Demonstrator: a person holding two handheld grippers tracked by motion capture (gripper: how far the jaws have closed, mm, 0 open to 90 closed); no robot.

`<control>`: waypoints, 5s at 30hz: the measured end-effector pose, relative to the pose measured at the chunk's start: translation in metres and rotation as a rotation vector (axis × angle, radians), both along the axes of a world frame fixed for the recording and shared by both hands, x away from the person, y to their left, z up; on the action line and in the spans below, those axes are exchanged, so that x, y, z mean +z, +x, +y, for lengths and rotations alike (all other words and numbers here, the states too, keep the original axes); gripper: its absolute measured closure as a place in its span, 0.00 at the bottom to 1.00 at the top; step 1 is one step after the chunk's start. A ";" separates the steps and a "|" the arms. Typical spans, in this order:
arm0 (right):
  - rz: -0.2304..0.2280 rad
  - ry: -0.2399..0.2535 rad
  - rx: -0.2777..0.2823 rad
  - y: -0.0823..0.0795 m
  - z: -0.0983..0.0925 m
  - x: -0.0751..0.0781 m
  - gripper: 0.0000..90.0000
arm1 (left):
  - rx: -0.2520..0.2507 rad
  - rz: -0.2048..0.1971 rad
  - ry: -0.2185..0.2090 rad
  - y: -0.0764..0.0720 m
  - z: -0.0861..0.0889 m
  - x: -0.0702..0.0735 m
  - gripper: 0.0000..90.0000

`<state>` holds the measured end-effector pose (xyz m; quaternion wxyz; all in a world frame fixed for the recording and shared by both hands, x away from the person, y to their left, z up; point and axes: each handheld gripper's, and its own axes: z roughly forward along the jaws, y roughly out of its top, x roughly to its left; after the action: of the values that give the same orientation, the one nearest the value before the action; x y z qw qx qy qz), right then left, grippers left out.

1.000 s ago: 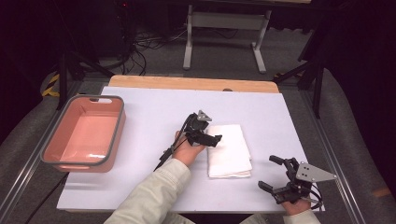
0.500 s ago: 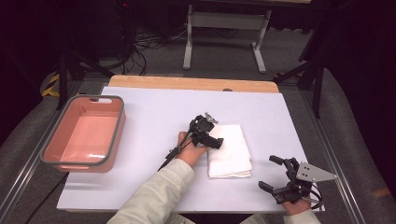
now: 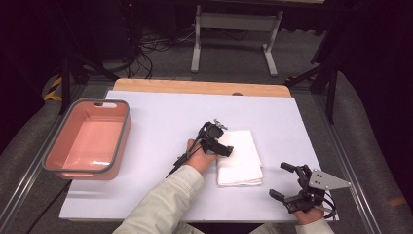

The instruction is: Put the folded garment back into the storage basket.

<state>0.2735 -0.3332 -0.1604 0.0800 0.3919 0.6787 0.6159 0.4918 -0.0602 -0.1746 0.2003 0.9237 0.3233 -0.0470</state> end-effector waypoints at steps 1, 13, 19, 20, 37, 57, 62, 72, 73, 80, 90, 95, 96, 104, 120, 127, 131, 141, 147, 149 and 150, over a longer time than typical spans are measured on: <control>0.000 0.000 0.000 0.000 0.000 0.000 0.00 | -0.002 -0.004 0.000 0.000 0.000 0.000 0.11; -0.004 -0.004 -0.002 0.000 0.000 0.000 0.00 | -0.020 -0.013 -0.055 -0.004 0.002 0.000 0.26; -0.007 -0.005 -0.002 0.000 0.000 0.001 0.00 | 0.002 0.039 -0.152 -0.009 0.008 -0.001 0.59; -0.008 -0.005 -0.001 0.000 0.000 0.001 0.01 | 0.009 0.057 -0.159 -0.008 0.008 -0.001 0.65; -0.003 -0.002 0.004 0.000 0.000 0.000 0.01 | 0.026 0.052 -0.136 -0.012 0.004 0.003 0.76; -0.004 -0.005 0.002 0.000 0.000 0.000 0.01 | 0.008 0.041 -0.167 -0.010 0.005 0.010 0.78; -0.003 -0.006 0.001 0.000 0.000 0.000 0.01 | -0.004 0.016 -0.195 -0.012 0.006 0.020 0.78; -0.003 -0.008 0.000 0.000 0.000 0.001 0.01 | -0.064 -0.060 -0.291 -0.024 0.004 0.053 0.78; -0.003 -0.008 0.000 0.000 0.000 0.001 0.01 | -0.064 -0.060 -0.291 -0.024 0.004 0.053 0.78; -0.002 -0.002 0.002 0.000 0.000 0.001 0.01 | -0.090 -0.076 -0.337 -0.031 0.003 0.069 0.78; 0.002 -0.005 0.000 0.000 0.000 0.000 0.01 | -0.122 -0.115 -0.388 -0.038 0.003 0.091 0.79; 0.004 -0.005 0.000 0.000 0.000 0.000 0.01 | -0.160 -0.167 -0.389 -0.041 0.002 0.107 0.79; 0.004 -0.006 0.000 0.000 0.000 -0.001 0.01 | -0.162 -0.171 -0.391 -0.042 0.002 0.108 0.79; 0.006 -0.006 -0.001 0.000 0.000 -0.001 0.01 | -0.170 -0.195 -0.410 -0.040 0.007 0.120 0.78; 0.008 -0.003 0.001 0.001 0.000 -0.002 0.01 | -0.171 -0.224 -0.429 -0.034 0.022 0.138 0.78; 0.011 -0.004 0.001 0.001 0.000 -0.002 0.01 | -0.184 -0.231 -0.418 -0.028 0.034 0.149 0.78; 0.012 -0.004 0.001 0.001 0.001 -0.002 0.01 | -0.181 -0.241 -0.408 -0.026 0.042 0.155 0.78; 0.013 -0.005 0.002 0.001 0.001 -0.002 0.01 | -0.156 -0.292 -0.391 -0.019 0.073 0.178 0.78; 0.014 -0.005 0.001 0.001 0.001 -0.002 0.01 | -0.148 -0.310 -0.371 -0.018 0.086 0.187 0.78; 0.015 -0.006 0.001 0.001 0.001 -0.002 0.01 | -0.139 -0.314 -0.367 -0.018 0.091 0.189 0.78; 0.015 -0.006 0.001 0.001 0.002 -0.002 0.01 | -0.139 -0.318 -0.362 -0.017 0.094 0.191 0.78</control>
<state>0.2749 -0.3316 -0.1624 0.0758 0.3957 0.6812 0.6112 0.4746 0.0334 0.0163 0.4070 0.8886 0.2098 0.0281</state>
